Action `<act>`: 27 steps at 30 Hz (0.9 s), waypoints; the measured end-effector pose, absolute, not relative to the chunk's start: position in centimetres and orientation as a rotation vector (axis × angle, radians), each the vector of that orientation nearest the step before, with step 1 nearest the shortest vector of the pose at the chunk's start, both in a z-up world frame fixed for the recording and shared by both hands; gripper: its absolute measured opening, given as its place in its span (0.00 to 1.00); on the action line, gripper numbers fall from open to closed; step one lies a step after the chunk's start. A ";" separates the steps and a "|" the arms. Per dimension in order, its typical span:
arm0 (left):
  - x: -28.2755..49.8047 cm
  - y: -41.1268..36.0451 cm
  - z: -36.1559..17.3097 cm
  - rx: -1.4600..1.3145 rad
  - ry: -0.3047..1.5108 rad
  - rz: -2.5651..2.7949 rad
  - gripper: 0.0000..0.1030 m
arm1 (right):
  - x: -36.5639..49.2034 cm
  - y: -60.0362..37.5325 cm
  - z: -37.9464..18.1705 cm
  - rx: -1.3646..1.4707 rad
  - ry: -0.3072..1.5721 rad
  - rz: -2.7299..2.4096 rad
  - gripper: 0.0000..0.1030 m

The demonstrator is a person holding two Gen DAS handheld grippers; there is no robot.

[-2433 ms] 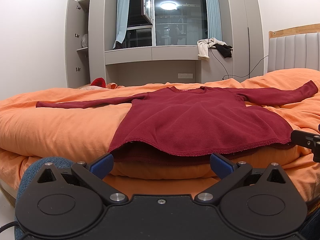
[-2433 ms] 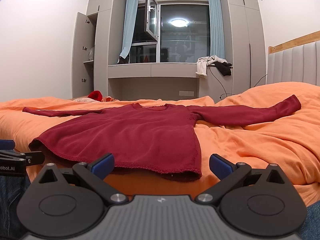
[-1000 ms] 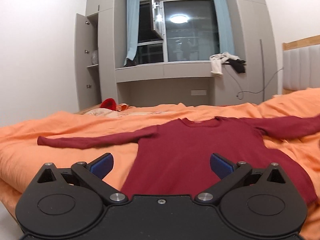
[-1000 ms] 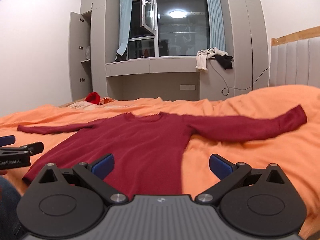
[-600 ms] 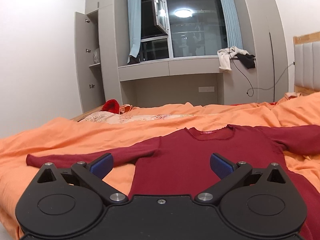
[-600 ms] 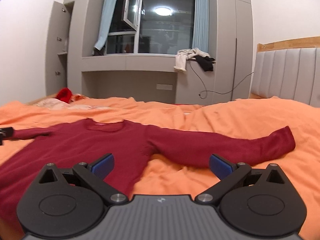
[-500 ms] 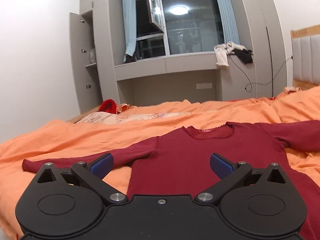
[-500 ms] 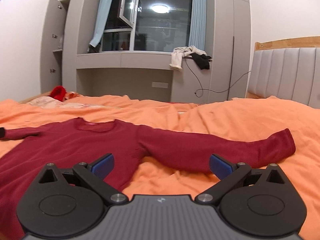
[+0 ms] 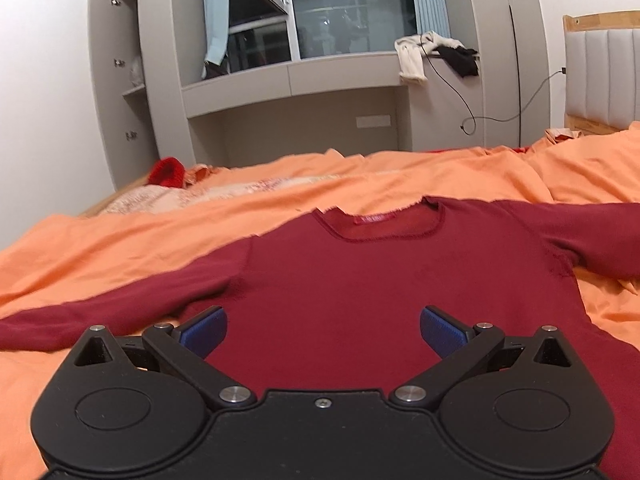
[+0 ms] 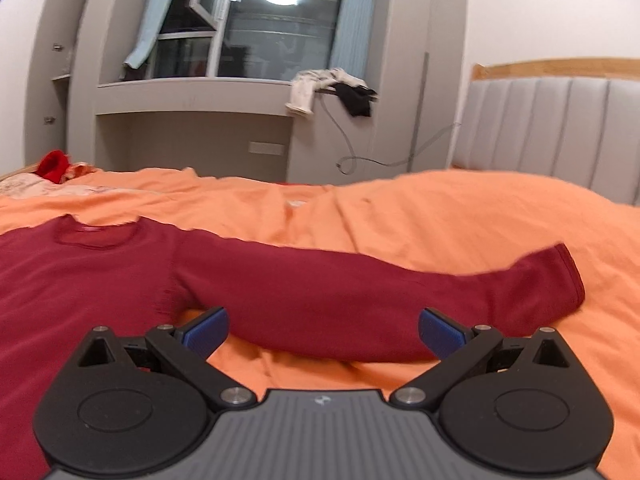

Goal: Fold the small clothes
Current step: 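Move the right gripper out along the sleeve to its cuff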

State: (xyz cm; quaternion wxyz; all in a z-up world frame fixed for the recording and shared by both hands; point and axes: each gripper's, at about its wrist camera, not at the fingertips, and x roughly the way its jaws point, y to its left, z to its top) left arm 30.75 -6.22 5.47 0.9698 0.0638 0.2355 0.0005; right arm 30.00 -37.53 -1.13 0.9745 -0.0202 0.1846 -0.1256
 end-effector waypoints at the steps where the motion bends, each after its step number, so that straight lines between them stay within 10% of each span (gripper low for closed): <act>1: 31.0 -6.2 5.2 0.121 0.481 -0.001 1.00 | 30.3 -38.0 -1.4 -0.035 0.379 -0.264 1.00; 27: 31.0 -5.0 2.9 0.093 0.572 -0.042 1.00 | 30.0 -47.6 -4.0 0.310 0.227 -0.457 1.00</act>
